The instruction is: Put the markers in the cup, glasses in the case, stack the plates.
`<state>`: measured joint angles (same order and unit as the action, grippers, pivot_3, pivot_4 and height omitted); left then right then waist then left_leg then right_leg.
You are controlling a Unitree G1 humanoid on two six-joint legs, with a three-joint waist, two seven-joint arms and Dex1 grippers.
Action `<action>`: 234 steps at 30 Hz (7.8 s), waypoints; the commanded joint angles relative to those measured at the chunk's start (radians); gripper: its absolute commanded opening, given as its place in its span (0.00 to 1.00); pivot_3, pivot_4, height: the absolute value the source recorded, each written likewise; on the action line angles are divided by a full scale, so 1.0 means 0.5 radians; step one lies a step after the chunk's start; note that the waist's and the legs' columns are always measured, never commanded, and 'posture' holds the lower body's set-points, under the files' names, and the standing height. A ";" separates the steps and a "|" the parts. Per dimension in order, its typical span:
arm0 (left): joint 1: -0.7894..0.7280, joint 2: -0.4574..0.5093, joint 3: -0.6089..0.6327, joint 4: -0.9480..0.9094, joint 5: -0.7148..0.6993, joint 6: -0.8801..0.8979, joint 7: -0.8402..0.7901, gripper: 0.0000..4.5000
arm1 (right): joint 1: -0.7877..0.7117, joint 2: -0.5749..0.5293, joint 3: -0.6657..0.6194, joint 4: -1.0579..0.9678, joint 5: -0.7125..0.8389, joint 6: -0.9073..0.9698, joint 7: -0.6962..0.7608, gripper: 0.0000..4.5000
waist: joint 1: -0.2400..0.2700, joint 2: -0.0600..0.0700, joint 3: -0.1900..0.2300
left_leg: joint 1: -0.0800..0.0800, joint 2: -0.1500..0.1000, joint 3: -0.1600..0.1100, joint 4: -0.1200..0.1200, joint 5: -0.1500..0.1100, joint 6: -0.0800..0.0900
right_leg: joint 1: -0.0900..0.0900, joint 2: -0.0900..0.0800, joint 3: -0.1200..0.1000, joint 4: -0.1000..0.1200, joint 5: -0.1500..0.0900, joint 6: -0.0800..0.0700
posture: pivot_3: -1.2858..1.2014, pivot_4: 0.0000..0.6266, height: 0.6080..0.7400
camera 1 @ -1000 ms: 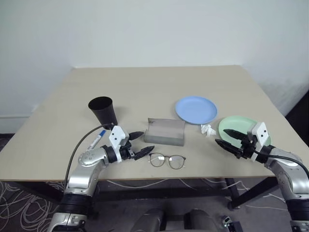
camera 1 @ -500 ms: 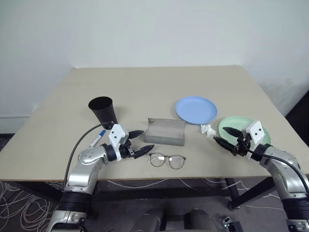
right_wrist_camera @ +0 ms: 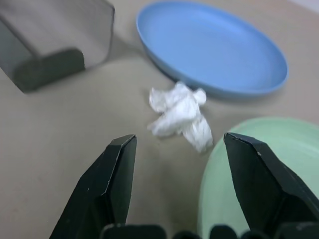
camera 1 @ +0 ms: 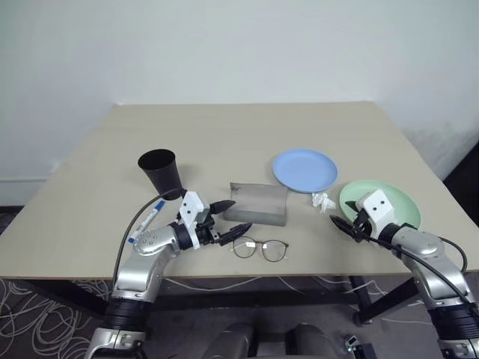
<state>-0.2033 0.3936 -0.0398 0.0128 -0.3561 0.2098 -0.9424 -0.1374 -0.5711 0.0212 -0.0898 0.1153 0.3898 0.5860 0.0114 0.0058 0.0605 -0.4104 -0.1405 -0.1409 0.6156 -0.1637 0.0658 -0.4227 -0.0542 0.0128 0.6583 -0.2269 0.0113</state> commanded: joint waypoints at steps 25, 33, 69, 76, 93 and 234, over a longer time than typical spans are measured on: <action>0.022 -0.074 -0.155 -0.198 -0.030 0.059 0.048 0.95 | -0.047 0.072 0.077 -0.039 -0.359 0.253 -0.324 0.01 | -0.001 0.000 0.000 | 0.002 0.000 0.000 0.005 0.000 0.000 | 0.002 0.001 0.000 0.001 0.000 0.000 | 0.52 0.00 0.98; 0.015 -0.079 -0.167 -0.193 -0.028 0.053 0.052 0.95 | -0.090 0.066 0.097 -0.020 -0.475 0.223 -0.423 0.01 | 0.000 0.000 0.000 | 0.002 0.000 0.000 0.007 0.000 0.000 | 0.003 0.001 -0.001 0.002 0.001 0.000 | 0.52 0.00 0.98; -0.033 -0.044 -0.066 -0.139 -0.023 -0.017 0.169 0.95 | -1.812 0.482 0.332 2.592 -0.508 -1.572 0.308 0.01 | -0.022 0.002 -0.001 | 0.034 0.000 -0.001 -0.006 0.001 -0.001 | 0.024 0.009 0.006 0.002 0.006 -0.003 | 0.52 0.00 0.98; -0.017 -0.036 -0.064 -0.163 -0.031 -0.005 0.188 0.95 | -1.838 0.515 0.256 2.628 -0.474 -1.607 0.327 0.39 | -0.022 0.003 -0.001 | 0.035 0.000 0.000 -0.008 0.002 -0.003 | 0.023 0.011 0.007 0.001 0.008 -0.006 | 0.52 0.00 0.98; -0.085 -0.061 -0.096 -0.089 -0.018 -0.028 0.157 0.95 | -1.471 0.256 0.132 1.981 -0.347 -1.411 0.579 0.53 | -0.016 0.004 -0.001 | 0.034 0.000 -0.001 -0.009 0.002 -0.003 | 0.024 0.009 0.008 0.000 0.007 -0.006 | 0.52 0.00 0.98; -1.245 0.023 -0.824 1.323 0.845 -0.950 -1.118 0.58 | -0.384 0.241 0.043 0.582 0.212 -0.551 0.695 0.76 | -0.002 0.000 0.002 | 0.020 0.000 -0.003 -0.004 0.001 -0.001 | 0.019 0.002 -0.001 -0.006 0.002 -0.001 | 0.52 0.00 0.98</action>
<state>-0.7859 0.4022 -0.4509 0.6781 0.0517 -0.2494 -1.4940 -0.3204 -0.4505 0.0611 0.2462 0.2055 0.1216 0.9428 0.0102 0.0060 0.0613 -0.4003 -0.1403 -0.1424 0.6134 -0.1633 0.0655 -0.4130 -0.0532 0.0124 0.6553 -0.2259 0.0107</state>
